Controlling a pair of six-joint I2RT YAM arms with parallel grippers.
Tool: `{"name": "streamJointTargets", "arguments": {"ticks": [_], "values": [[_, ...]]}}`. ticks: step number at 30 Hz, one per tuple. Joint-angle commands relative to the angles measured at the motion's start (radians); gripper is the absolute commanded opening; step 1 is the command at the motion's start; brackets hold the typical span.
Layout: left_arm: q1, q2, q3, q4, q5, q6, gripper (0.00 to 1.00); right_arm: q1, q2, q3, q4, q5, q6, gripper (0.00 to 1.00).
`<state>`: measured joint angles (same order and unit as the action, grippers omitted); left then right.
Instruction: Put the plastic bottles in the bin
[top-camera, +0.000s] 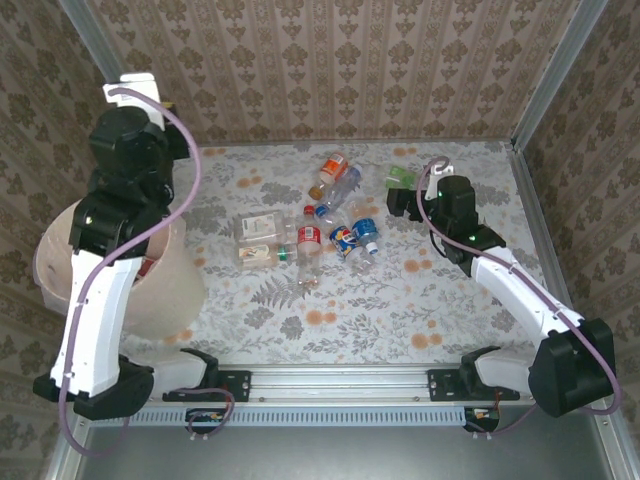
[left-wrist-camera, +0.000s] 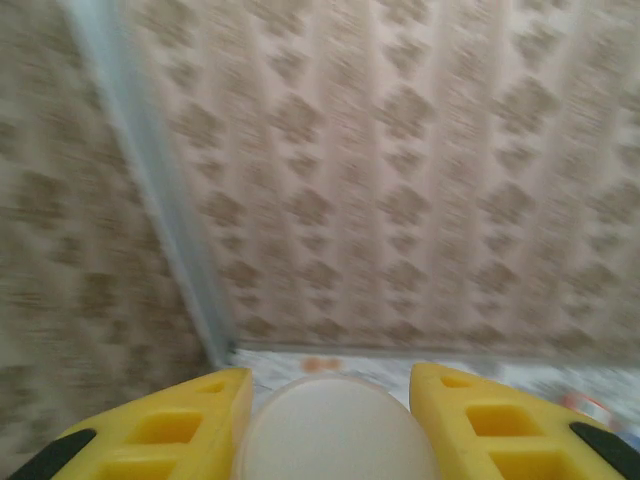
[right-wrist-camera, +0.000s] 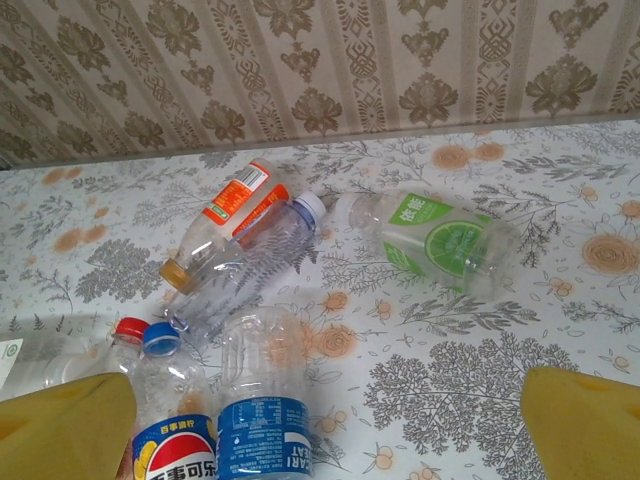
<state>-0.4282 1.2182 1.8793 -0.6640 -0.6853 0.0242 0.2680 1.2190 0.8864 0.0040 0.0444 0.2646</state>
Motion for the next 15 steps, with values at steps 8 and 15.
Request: {"name": "streamJointTargets", "arguments": {"ticks": [8,15], "values": [[0.237,-0.048,-0.026,-0.219,-0.177,-0.076,0.36,-0.004,0.029,0.038,0.041,-0.039,0.008,1.0],[0.512,-0.084,-0.132,-0.371,0.12,-0.267,0.36,-0.002,0.047,0.049,0.042,-0.055,0.011,1.0]]}}
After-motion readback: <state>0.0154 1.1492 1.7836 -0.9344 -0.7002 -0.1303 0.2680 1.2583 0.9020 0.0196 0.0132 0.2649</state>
